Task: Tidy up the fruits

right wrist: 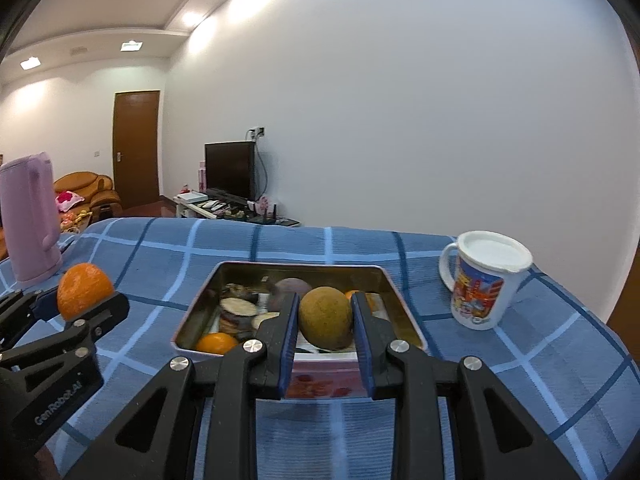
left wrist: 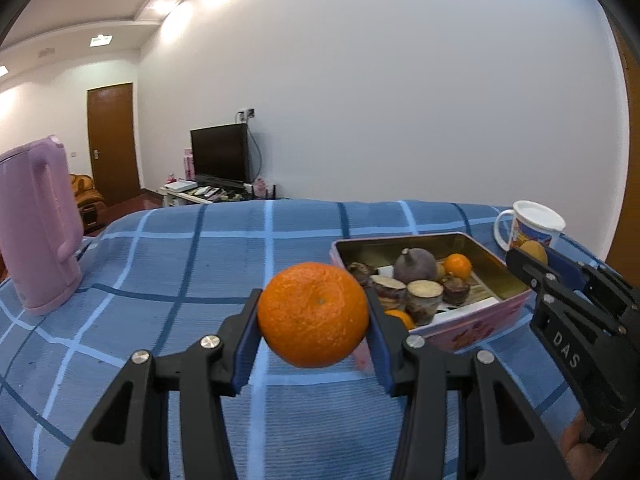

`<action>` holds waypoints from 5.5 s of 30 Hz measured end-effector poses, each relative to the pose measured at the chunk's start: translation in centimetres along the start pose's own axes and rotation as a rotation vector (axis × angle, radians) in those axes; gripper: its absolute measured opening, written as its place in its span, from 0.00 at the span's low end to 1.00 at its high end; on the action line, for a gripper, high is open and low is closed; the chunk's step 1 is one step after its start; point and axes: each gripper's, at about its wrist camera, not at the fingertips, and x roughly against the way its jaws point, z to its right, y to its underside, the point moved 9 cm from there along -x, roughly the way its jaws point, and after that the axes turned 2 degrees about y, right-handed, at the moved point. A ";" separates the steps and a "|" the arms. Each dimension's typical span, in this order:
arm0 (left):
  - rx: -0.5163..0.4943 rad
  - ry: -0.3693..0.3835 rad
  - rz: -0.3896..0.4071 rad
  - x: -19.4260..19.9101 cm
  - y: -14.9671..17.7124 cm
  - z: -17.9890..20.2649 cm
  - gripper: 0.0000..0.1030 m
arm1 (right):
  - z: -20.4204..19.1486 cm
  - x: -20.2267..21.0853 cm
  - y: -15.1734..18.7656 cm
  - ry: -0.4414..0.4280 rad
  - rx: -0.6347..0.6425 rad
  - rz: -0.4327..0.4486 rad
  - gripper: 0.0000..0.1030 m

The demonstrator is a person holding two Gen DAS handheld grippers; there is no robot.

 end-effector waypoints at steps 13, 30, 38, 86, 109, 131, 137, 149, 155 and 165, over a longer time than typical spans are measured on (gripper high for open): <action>-0.031 0.095 -0.020 -2.3 -1.5 5.4 0.48 | 5.4 -1.4 -0.2 -0.001 -0.139 -0.032 0.27; -0.007 0.116 -0.060 -6.5 -1.9 7.9 0.48 | 5.9 -5.3 -0.6 0.045 -0.093 -0.075 0.27; 0.018 0.097 -0.099 -8.2 -1.9 7.4 0.48 | 5.0 -7.4 -0.5 0.018 -0.068 -0.124 0.28; 0.001 -0.037 -0.177 -9.9 -1.1 6.2 0.66 | 2.8 -12.3 2.4 -0.200 -0.101 -0.361 0.29; -0.017 -0.097 0.084 -4.6 -4.3 3.7 1.00 | 7.1 -6.2 -2.7 -0.149 -0.269 0.001 0.78; -0.018 -0.129 0.108 -3.0 -2.9 2.4 1.00 | 6.2 -3.2 -2.6 -0.034 -0.183 0.105 0.78; -0.023 -0.112 0.119 -2.0 -2.7 2.7 1.00 | 5.9 -1.1 -2.5 -0.008 -0.161 0.149 0.78; -0.021 -0.082 0.145 0.7 -1.9 3.1 1.00 | 5.4 2.6 -1.8 0.013 -0.104 0.190 0.78; -0.004 -0.080 0.153 1.9 -1.5 2.9 1.00 | 5.8 4.9 -1.9 0.051 -0.095 0.249 0.78; -0.017 -0.077 0.162 2.7 -1.3 3.3 1.00 | 6.3 5.8 -2.1 0.073 -0.103 0.277 0.83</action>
